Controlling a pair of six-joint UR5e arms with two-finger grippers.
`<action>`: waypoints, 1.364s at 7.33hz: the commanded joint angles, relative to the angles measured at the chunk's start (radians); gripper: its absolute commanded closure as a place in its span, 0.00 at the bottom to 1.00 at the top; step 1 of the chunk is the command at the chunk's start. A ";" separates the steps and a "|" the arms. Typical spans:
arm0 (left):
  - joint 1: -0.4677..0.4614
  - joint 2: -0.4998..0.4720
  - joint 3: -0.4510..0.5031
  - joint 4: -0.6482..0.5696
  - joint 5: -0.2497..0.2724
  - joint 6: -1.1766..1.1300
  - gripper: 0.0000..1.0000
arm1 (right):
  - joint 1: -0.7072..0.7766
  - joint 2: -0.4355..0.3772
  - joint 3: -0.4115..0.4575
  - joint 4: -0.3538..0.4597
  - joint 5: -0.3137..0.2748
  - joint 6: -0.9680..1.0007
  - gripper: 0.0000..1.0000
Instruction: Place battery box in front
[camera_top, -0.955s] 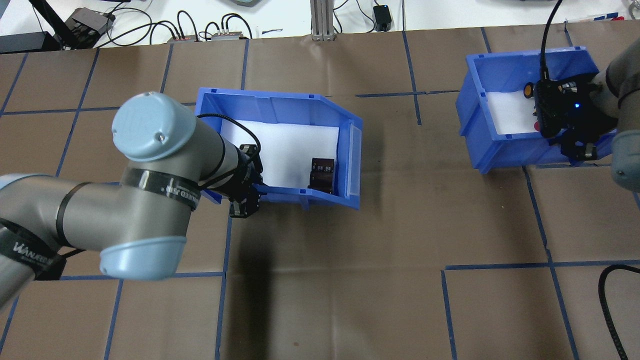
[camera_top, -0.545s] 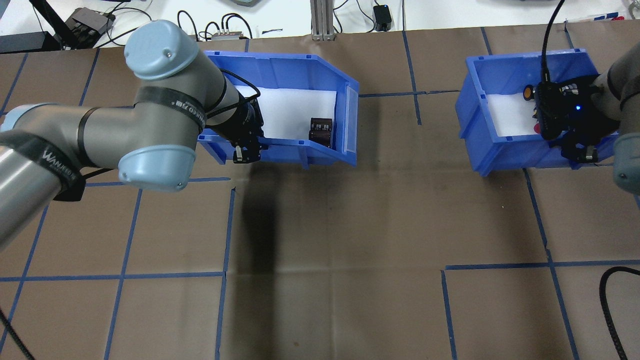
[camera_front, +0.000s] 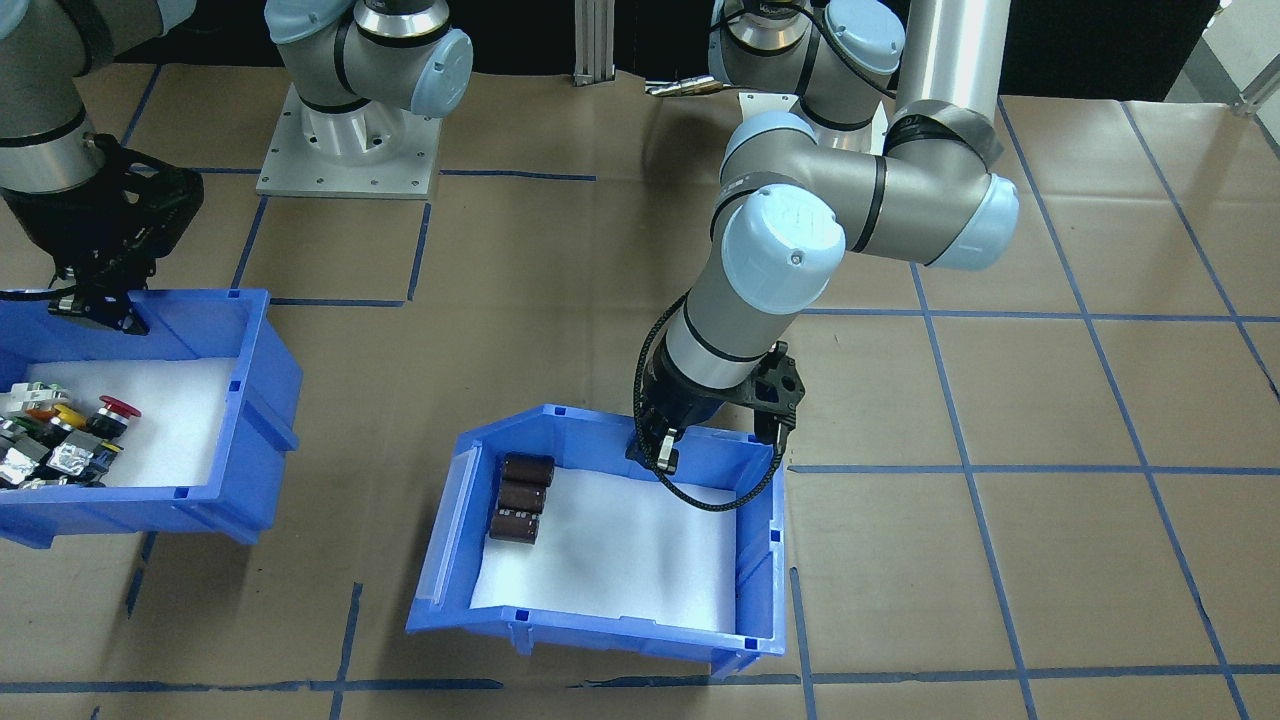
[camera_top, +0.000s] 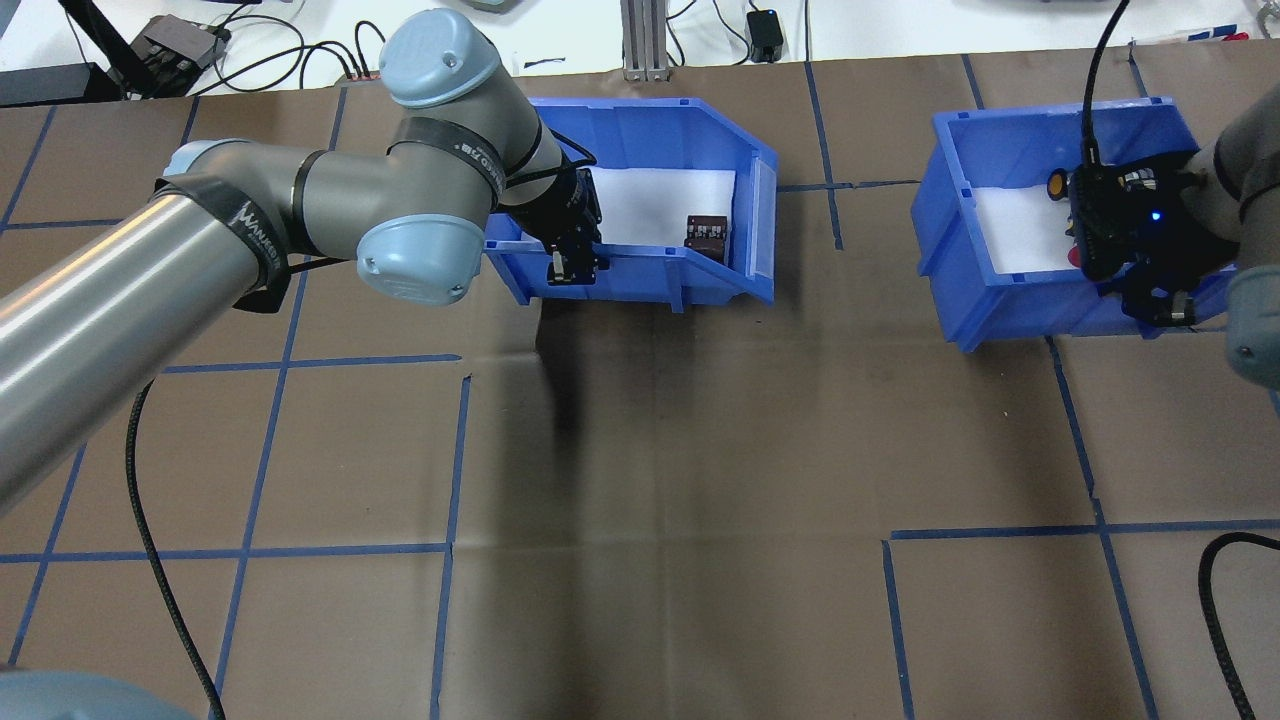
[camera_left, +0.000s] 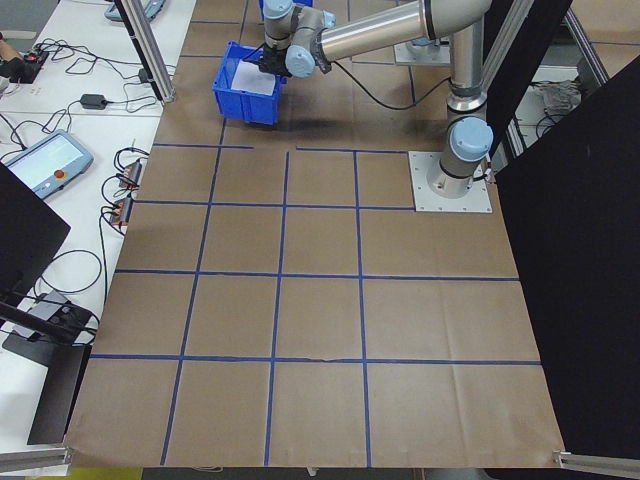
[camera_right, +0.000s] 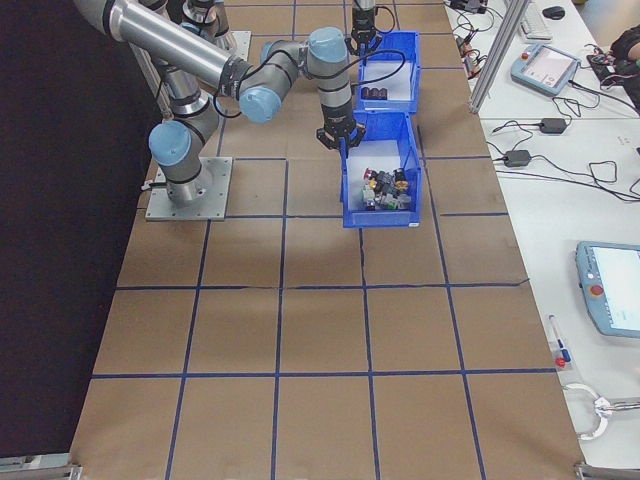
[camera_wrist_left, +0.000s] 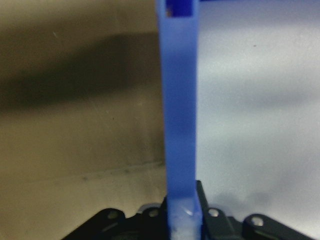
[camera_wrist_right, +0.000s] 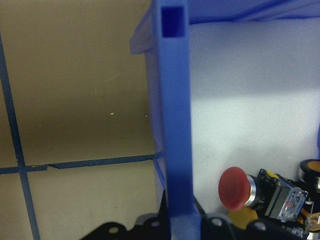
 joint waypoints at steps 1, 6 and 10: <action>-0.042 -0.085 0.095 0.001 -0.001 -0.084 1.00 | 0.001 -0.004 0.015 0.017 -0.002 0.002 1.00; -0.062 -0.105 0.107 0.006 0.009 -0.270 1.00 | 0.002 -0.156 0.211 0.014 -0.009 0.003 1.00; -0.065 -0.107 0.101 -0.061 0.004 -0.253 0.01 | 0.024 -0.202 0.268 0.024 0.002 -0.011 1.00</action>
